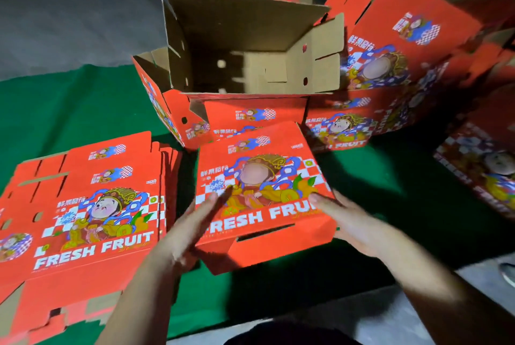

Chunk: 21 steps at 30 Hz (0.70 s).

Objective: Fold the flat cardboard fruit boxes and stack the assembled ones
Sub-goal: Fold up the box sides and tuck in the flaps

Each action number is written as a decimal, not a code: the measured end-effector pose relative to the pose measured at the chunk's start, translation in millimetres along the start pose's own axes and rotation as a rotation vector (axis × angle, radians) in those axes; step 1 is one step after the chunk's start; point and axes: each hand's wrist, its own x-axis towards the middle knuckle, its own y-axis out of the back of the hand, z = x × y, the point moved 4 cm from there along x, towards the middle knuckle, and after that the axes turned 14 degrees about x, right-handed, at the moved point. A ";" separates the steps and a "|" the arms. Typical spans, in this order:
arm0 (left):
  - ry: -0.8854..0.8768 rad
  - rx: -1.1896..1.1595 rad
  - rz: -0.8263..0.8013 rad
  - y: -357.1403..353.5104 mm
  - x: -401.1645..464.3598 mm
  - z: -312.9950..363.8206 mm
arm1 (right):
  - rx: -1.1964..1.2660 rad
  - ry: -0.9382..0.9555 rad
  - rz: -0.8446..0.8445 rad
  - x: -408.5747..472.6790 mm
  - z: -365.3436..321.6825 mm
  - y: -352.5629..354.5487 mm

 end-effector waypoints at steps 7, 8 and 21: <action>-0.279 0.245 0.152 -3.1 -4.3 -40.1 | -0.352 0.290 0.046 17.4 48.5 15.5; -0.238 0.274 0.139 -7.0 -2.3 -48.3 | -0.389 0.226 0.068 21.3 59.4 16.8; -0.039 0.006 0.117 -14.1 17.6 -65.5 | -0.003 0.152 0.249 36.5 52.2 20.4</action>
